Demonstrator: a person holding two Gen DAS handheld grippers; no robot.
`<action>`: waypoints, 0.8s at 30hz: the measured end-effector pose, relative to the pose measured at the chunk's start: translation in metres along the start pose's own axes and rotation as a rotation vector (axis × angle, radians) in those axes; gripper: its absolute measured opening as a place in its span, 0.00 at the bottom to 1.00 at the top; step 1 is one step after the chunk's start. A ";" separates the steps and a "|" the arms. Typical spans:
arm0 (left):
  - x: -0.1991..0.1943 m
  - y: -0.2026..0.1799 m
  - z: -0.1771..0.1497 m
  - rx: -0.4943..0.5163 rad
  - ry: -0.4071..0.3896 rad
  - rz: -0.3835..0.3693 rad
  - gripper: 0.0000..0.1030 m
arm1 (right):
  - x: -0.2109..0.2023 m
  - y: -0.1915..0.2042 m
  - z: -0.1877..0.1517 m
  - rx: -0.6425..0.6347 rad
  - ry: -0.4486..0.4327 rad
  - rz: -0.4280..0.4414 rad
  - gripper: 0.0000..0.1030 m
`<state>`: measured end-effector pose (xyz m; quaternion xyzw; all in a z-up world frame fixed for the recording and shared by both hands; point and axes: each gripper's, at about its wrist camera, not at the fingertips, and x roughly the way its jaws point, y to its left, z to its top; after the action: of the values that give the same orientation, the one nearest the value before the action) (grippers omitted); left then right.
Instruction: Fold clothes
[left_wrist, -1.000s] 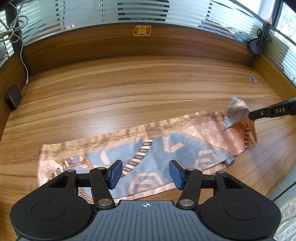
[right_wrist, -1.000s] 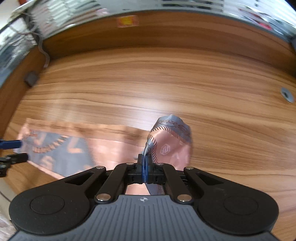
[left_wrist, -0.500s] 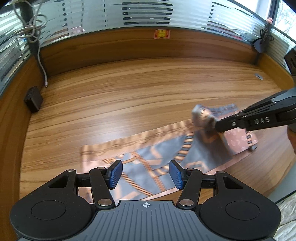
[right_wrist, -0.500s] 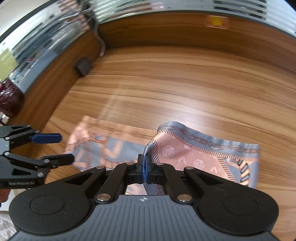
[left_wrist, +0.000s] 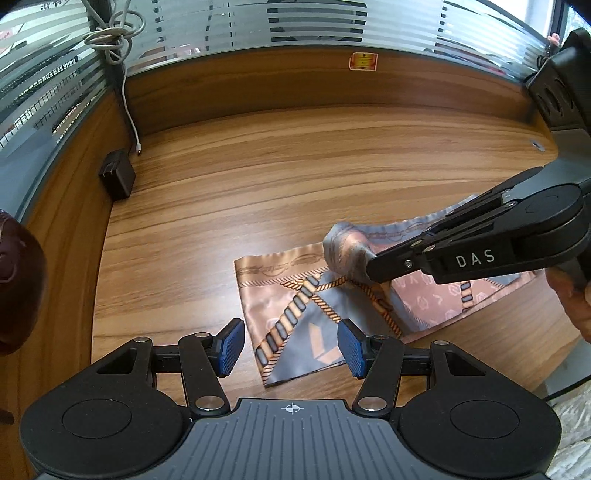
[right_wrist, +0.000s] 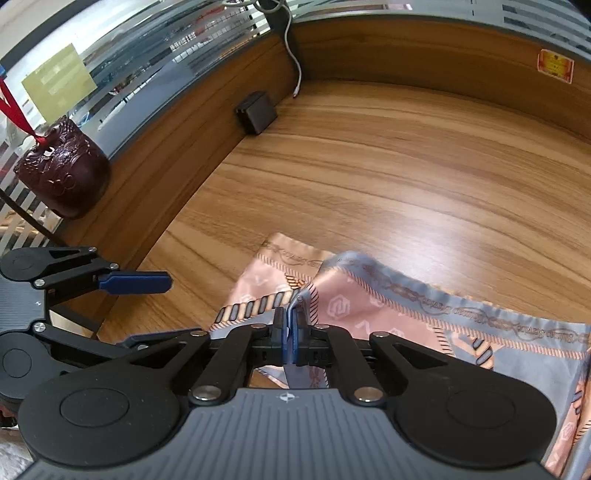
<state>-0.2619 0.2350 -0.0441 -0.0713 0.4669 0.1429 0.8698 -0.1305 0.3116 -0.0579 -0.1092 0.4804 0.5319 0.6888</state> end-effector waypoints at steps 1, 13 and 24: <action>0.000 0.000 0.000 0.003 -0.001 -0.001 0.57 | -0.003 -0.002 -0.001 0.001 -0.004 -0.010 0.09; 0.022 -0.035 0.015 0.069 -0.006 -0.074 0.57 | -0.069 -0.087 -0.042 0.131 -0.051 -0.201 0.19; 0.048 -0.092 0.029 0.115 -0.005 -0.135 0.57 | -0.113 -0.188 -0.093 0.250 -0.023 -0.370 0.20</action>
<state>-0.1845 0.1636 -0.0686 -0.0521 0.4661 0.0570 0.8814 -0.0205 0.1020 -0.0851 -0.1032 0.5067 0.3339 0.7881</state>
